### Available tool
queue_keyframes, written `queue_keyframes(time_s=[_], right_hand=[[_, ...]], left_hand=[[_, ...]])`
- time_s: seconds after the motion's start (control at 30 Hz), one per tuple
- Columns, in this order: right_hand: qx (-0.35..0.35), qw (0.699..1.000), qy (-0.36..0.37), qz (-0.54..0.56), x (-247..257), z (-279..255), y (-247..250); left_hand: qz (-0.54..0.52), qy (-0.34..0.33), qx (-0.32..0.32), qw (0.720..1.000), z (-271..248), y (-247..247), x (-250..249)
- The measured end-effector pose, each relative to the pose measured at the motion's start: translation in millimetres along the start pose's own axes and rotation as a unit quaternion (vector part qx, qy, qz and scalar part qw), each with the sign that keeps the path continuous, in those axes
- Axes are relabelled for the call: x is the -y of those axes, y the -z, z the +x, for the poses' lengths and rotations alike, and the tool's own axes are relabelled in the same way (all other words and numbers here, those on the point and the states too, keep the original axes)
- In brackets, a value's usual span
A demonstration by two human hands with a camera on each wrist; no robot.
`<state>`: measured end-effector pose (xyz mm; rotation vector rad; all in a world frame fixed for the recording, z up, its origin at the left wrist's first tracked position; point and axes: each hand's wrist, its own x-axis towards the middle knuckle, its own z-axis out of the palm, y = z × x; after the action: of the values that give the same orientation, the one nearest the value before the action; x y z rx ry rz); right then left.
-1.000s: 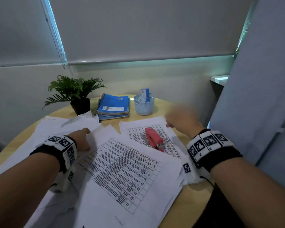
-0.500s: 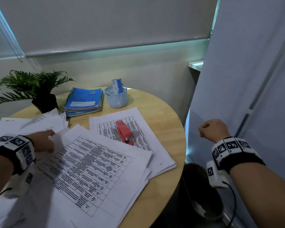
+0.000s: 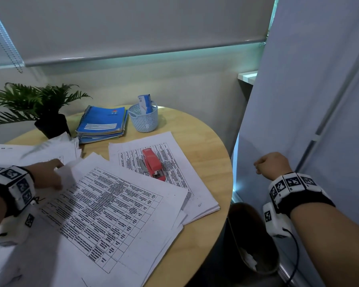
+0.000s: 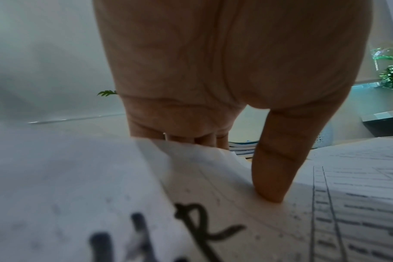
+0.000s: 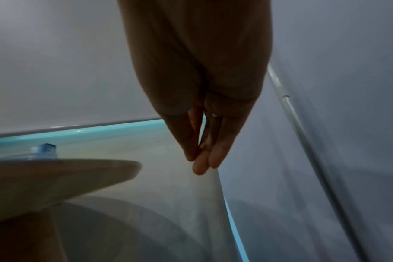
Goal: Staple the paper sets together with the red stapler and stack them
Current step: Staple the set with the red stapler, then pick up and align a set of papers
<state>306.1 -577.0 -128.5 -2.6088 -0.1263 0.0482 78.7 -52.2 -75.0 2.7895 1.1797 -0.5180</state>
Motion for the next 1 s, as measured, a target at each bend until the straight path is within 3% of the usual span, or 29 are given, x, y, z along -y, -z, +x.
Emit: queue_keyframes(time_s=[0.27, 0.5, 0.73, 1.0], right_hand=[[0.005, 0.996, 0.076, 0.041, 91, -17, 24], [0.046, 0.979, 0.181, 0.086, 205, -48, 22], [0.125, 0.958, 0.245, 0.085, 282, -83, -19], [0.232, 0.895, 0.274, 0.265, 313, -95, -50]], left_hand=[[0.001, -0.029, -0.006, 1.000, -24, 10, -4], [-0.068, -0.107, -0.108, 0.986, -56, 31, -2], [-0.184, -0.214, -0.233, 0.931, -94, 60, 4], [-0.278, -0.292, -0.321, 0.857, -130, 94, 21]])
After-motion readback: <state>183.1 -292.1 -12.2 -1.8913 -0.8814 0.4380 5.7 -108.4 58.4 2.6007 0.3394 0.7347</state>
